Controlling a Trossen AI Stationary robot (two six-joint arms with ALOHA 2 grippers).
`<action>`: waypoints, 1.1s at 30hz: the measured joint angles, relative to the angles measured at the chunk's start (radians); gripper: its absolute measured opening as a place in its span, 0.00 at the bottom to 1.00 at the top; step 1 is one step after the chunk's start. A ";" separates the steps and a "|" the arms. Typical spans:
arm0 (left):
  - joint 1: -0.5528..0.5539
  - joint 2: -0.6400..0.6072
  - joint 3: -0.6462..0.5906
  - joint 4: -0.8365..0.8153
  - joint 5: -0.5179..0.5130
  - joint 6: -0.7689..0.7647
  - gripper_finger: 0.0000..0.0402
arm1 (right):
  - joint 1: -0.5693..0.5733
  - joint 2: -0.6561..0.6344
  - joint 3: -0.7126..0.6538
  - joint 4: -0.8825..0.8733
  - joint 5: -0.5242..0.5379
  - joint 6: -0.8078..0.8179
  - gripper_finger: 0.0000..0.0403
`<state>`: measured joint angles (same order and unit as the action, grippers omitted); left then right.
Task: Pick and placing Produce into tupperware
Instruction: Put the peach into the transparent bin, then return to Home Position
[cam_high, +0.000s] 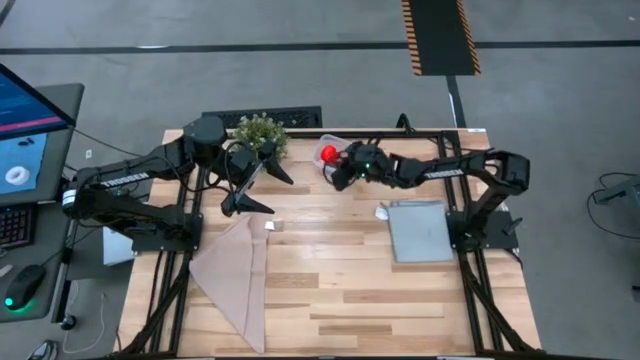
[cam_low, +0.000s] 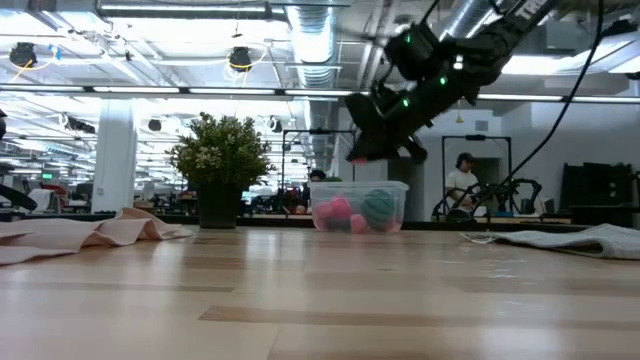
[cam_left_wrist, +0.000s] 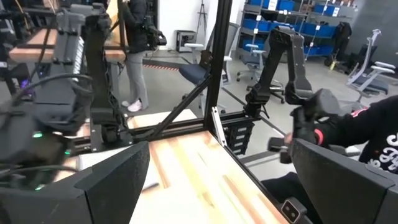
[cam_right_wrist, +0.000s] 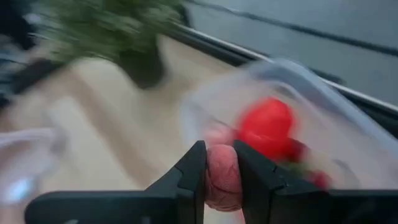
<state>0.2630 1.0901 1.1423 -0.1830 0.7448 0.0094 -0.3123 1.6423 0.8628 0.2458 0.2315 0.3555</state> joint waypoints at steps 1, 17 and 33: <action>0.000 0.000 0.000 -0.004 0.000 0.001 0.95 | -0.019 0.001 -0.002 -0.019 -0.002 0.007 0.23; 0.000 0.000 0.000 -0.006 -0.002 0.015 0.95 | -0.085 -0.001 0.012 -0.024 -0.079 0.012 0.58; 0.000 0.007 0.000 -0.106 -0.424 -0.001 0.95 | -0.064 -0.008 0.013 -0.027 -0.194 0.079 0.81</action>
<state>0.2630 1.0970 1.1427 -0.2887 0.3213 0.0085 -0.3767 1.6341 0.8761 0.2183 0.0371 0.4349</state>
